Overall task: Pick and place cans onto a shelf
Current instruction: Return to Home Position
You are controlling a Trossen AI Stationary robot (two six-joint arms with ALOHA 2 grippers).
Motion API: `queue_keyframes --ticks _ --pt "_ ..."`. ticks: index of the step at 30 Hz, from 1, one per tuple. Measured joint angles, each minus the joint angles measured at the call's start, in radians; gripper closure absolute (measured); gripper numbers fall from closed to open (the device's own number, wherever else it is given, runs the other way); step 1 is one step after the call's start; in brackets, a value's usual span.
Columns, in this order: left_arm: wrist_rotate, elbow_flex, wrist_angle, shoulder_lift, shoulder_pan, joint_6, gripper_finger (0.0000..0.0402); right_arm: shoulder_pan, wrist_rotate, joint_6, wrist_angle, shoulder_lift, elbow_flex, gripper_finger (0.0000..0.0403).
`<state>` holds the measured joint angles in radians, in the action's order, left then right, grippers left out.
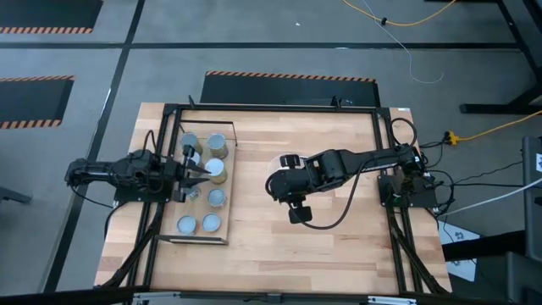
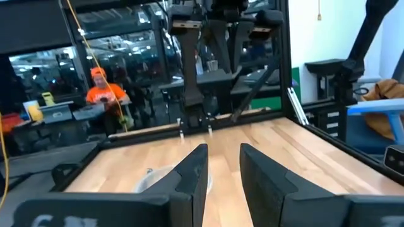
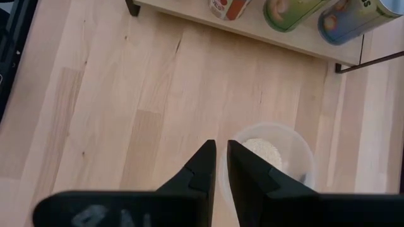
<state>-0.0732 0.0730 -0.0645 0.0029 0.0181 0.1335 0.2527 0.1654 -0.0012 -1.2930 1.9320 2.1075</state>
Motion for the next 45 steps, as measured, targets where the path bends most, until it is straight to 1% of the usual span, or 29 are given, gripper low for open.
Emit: queue_keyframes --ticks 7,14,22,27,29,31,34,38,42,45 --pt "0.003 -0.065 -0.074 0.0 0.0 -0.001 0.0317 0.0 0.0 0.0 0.0 0.0 0.0 0.0357" --pt "0.004 -0.065 -0.079 0.0 0.0 -0.001 0.0317 0.0 0.0 0.002 -0.029 -0.009 -0.001 0.0357" --pt "0.004 -0.065 -0.079 0.0 0.0 -0.001 0.0317 0.0 0.0 0.081 -0.115 -0.11 -0.001 0.0357" --pt "0.004 -0.065 -0.078 0.0 0.0 -0.005 0.0317 0.001 0.0 0.086 -0.139 -0.192 -0.001 0.0357" --pt "0.005 -0.065 -0.078 0.0 0.0 -0.023 0.0317 0.001 0.014 0.079 -0.136 -0.235 -0.022 0.0357" --pt "0.004 -0.065 -0.077 0.0 0.0 -0.028 0.0317 0.003 0.054 0.079 -0.1 -0.293 -0.08 0.0357" --pt "0.005 -0.065 -0.075 0.0 0.0 -0.046 0.0317 0.01 0.119 0.085 0.01 -0.411 -0.245 0.0357" --pt "0.016 -0.065 -0.047 0.0 0.0 -0.054 0.0317 0.013 0.129 0.101 0.232 -0.604 -0.552 0.0357" --pt "0.063 -0.065 -0.007 0.0 0.0 -0.094 0.0317 0.009 0.129 0.108 0.502 -0.811 -0.877 0.0357" --pt "0.07 -0.065 0.005 0.0 0.0 -0.103 0.0317 0.004 0.129 0.11 0.696 -0.955 -1.093 0.0357"
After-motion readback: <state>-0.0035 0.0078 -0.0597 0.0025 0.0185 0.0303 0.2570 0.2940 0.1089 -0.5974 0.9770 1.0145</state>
